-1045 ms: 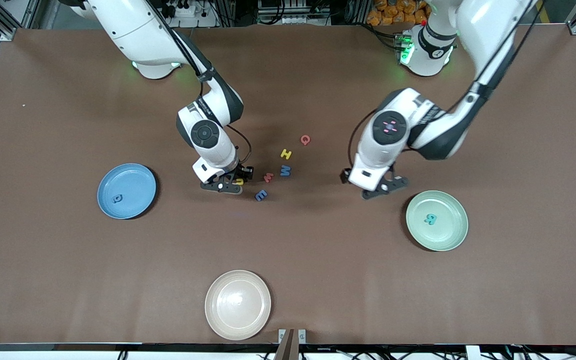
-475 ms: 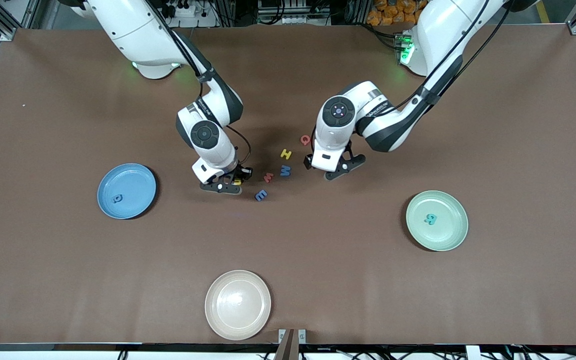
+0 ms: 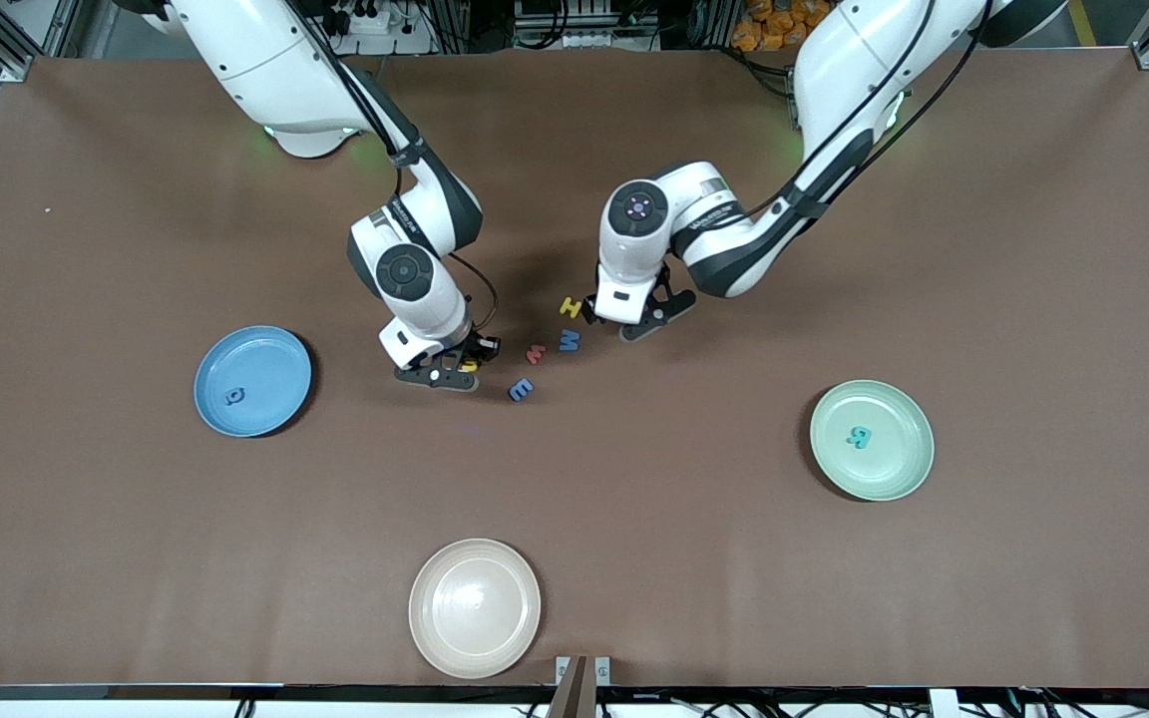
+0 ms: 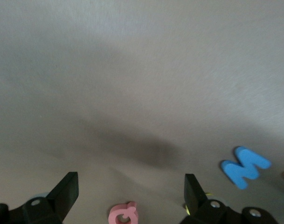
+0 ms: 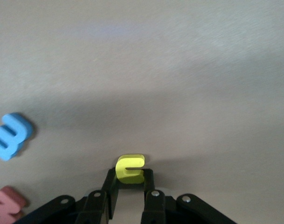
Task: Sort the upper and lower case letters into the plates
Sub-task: 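Carry the yellow u to the blue plate and open the right gripper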
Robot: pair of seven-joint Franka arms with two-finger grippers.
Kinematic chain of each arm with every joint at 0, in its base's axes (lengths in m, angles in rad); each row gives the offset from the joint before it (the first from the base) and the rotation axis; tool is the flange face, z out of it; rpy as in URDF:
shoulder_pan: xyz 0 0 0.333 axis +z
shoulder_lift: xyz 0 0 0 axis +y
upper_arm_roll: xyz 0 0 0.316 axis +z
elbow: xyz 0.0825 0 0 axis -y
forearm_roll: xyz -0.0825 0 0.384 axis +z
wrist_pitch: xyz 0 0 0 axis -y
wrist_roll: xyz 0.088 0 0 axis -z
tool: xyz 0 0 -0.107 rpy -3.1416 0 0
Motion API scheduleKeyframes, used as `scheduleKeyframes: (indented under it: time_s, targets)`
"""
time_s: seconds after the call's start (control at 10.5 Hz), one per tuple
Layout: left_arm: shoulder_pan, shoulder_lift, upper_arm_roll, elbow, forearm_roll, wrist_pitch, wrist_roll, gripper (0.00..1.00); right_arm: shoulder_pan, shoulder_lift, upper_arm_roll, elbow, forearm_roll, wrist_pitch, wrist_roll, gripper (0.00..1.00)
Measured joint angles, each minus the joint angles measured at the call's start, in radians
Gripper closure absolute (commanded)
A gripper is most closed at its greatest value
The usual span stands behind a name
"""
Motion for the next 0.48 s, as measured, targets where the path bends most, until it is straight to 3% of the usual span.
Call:
scheduleKeyframes:
  time_s: [0.29, 0.48]
  targets:
    - [-0.015, 0.019, 0.000, -0.016, 0.016, 0.006, -0.033, 0.00, -0.105, -0.005, -0.003, 0.107, -0.001, -0.260, -0.130, 0.96]
    - [-0.025, 0.019, 0.000, -0.039, 0.016, 0.047, -0.068, 0.00, -0.182, -0.023, -0.006, 0.131, -0.004, -0.344, -0.265, 0.94]
